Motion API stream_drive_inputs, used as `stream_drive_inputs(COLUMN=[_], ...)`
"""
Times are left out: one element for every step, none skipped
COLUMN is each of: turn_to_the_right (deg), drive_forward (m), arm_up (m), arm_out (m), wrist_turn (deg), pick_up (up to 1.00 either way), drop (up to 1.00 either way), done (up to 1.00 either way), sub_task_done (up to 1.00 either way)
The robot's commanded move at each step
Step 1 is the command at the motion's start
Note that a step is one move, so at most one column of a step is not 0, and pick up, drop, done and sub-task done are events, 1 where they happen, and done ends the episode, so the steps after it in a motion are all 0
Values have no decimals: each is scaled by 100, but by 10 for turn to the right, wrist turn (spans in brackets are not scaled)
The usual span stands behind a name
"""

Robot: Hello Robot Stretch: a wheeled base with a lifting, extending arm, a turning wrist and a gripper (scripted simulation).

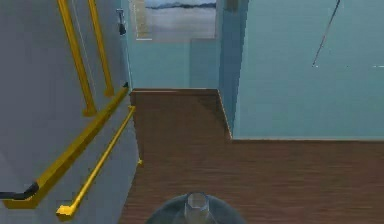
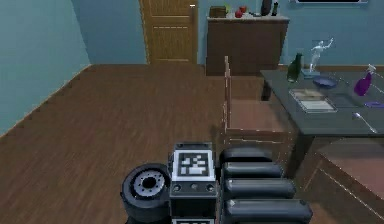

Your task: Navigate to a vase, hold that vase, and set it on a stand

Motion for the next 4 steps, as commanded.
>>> stream_drive_inputs(turn_to_the_right=[0,-30,0,-390], drive_forward=[100,0,75,0], arm_up=[0,0,0,0], arm_out=[0,0,0,0], wrist_turn=[0,0,0,0], pick_up=[0,0,0,0], drop=[0,0,0,0], done=[0,0,0,0], sub_task_done=[0,0,0,0])
